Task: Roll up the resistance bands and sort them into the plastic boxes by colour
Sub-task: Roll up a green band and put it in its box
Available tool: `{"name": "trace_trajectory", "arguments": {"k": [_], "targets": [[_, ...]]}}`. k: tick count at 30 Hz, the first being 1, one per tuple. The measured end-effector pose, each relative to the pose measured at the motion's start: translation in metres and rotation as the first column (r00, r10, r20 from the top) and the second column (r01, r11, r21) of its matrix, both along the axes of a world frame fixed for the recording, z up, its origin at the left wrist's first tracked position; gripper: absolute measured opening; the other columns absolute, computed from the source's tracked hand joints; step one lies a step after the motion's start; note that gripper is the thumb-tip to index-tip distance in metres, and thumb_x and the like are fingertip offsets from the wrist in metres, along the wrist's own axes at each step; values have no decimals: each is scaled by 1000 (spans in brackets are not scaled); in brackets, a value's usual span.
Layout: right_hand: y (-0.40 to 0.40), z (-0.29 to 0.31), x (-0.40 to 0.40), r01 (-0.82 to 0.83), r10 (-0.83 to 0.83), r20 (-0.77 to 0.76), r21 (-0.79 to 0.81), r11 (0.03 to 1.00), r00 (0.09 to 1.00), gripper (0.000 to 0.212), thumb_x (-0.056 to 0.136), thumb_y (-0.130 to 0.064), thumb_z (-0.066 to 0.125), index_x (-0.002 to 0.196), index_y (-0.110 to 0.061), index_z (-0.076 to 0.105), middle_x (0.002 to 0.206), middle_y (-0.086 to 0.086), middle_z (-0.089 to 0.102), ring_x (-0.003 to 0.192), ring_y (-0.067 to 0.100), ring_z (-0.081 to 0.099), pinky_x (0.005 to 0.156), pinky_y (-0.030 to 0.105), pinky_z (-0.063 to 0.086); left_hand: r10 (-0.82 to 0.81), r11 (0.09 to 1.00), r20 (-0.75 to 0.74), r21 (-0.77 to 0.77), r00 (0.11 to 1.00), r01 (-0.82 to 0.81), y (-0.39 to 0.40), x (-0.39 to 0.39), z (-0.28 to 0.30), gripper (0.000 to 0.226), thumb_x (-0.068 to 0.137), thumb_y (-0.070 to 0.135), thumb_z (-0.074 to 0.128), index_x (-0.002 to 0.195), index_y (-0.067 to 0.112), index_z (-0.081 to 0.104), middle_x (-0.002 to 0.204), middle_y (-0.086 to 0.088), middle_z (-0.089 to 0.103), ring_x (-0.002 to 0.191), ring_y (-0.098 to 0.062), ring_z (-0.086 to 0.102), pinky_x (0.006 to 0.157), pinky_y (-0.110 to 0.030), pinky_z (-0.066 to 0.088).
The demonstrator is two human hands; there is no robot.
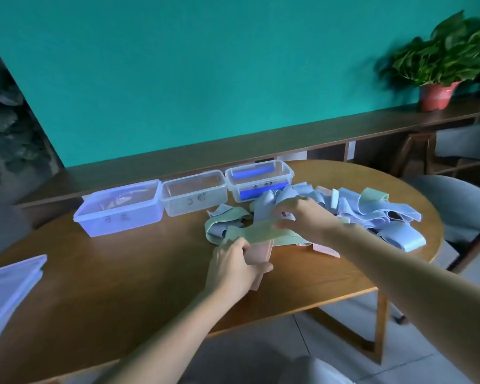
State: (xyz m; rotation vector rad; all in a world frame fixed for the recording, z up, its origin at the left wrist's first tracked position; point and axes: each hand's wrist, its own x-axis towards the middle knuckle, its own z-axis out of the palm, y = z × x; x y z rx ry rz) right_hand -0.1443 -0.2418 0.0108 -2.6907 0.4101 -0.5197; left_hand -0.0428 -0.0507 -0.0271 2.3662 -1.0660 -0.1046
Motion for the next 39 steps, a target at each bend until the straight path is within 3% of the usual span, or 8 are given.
{"name": "trace_trajectory", "arguments": {"k": [8, 12, 18, 22, 26, 29, 33, 39], "targets": [[8, -19, 14, 23, -32, -100, -88, 996, 995, 36, 89, -31, 77, 124, -32, 71, 122, -9, 68, 108, 23, 59, 93, 40, 50, 29, 990, -230, -129, 973, -60, 6, 7, -1, 34, 75, 26, 87, 102, 29, 67, 96, 12, 69, 80, -2, 63, 56, -12, 49], [4, -18, 15, 56, -57, -63, -24, 998, 996, 27, 89, -29, 76, 116, -30, 74, 111, -6, 73, 102, 22, 63, 87, 37, 51, -19, 953, -313, -292, 950, -77, 6, 23, 30, 27, 79, 14, 82, 100, 28, 71, 88, 7, 72, 81, -11, 67, 55, -9, 45], [-2, 2, 19, 145, -172, 61, 314, 938, 983, 13, 94, -16, 68, 100, -16, 80, 92, -2, 75, 79, 16, 67, 73, 24, 54, -234, 866, -240, -493, 942, 90, 1, 41, 116, 24, 79, 5, 82, 86, 27, 75, 86, 7, 77, 83, -9, 71, 77, -26, 56], [8, 33, 13, 11, -165, 247, 525, 851, 955, 30, 101, -30, 60, 83, -11, 75, 69, -13, 72, 68, 7, 63, 60, 10, 45, -317, 831, -158, -521, 935, 194, -8, 46, 171, 22, 82, 7, 80, 86, 28, 76, 87, 4, 77, 89, -21, 72, 83, -52, 56], [19, 61, 3, -204, -123, 404, 674, 710, 907, 45, 98, -50, 50, 98, -16, 79, 98, 1, 77, 95, 16, 70, 87, 30, 55, -315, 825, -113, -523, 942, 213, -21, 46, 206, 19, 79, 9, 81, 85, 26, 77, 82, -1, 77, 76, -20, 69, 76, -56, 56], [24, 81, -6, -300, -50, 458, 657, 691, 888, 37, 93, -45, 60, 109, -17, 78, 109, -1, 76, 103, 13, 71, 87, 27, 57, -305, 798, -88, -568, 948, 204, -28, 44, 224, 18, 79, 10, 81, 84, 27, 76, 81, -3, 76, 76, -20, 68, 81, -49, 57], [22, 100, -10, -287, -125, 534, 621, 729, 836, 14, 89, -13, 74, 100, -5, 78, 86, -4, 77, 71, -1, 65, 62, 11, 47, -336, 760, -104, -617, 936, 204, -34, 41, 234, 20, 82, 6, 79, 88, 25, 75, 84, -1, 76, 76, -12, 68, 80, -30, 54], [-21, 102, -22, 31, -342, 509, 524, 851, 790, 8, 90, -18, 76, 85, -13, 79, 53, -13, 60, 47, 0, 44, 53, 15, 39, -300, 810, -123, -557, 946, 185, -61, 47, 202, 24, 80, 3, 79, 89, 25, 75, 87, -1, 76, 81, -12, 69, 78, -25, 52]]}}
